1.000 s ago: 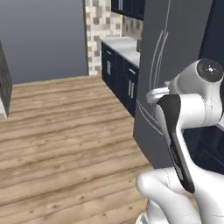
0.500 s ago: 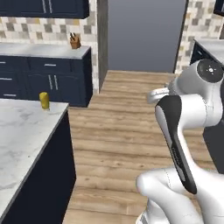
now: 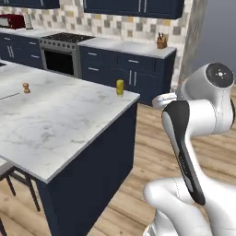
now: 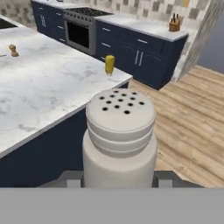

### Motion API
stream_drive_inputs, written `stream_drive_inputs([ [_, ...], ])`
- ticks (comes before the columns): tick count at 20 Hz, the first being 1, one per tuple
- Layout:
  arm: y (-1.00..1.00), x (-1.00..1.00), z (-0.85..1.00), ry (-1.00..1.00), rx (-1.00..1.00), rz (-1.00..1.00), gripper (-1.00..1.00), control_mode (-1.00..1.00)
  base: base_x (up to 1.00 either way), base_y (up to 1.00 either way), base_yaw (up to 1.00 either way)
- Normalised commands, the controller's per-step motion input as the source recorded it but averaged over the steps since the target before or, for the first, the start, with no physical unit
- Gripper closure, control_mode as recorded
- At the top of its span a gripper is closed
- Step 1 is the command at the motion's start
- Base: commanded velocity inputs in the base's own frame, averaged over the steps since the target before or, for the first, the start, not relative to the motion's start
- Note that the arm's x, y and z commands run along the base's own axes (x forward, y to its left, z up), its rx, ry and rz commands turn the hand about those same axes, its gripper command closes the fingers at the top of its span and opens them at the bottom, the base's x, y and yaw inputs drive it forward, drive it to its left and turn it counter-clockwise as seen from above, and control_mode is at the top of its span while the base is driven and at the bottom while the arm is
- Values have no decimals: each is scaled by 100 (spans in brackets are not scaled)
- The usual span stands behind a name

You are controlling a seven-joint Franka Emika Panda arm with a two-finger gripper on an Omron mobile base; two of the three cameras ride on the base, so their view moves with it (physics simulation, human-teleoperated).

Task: Move the shaker and mustard from the cabinet to the dining counter.

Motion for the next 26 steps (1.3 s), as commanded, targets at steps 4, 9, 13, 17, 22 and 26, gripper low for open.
stream_drive_inputs([
  [4, 0, 0, 0, 0, 0, 0, 100, 100, 25, -1, 59],
  [9, 0, 0, 0, 0, 0, 0, 100, 100, 51, -4, 49],
  [13, 0, 0, 0, 0, 0, 0, 100, 100, 33, -13, 53],
  [17, 0, 0, 0, 0, 0, 0, 100, 100, 38, -14, 52],
  [22, 0, 0, 0, 0, 0, 0, 100, 100, 44, -46, 48],
  [26, 0, 0, 0, 0, 0, 0, 100, 100, 32, -89, 38],
])
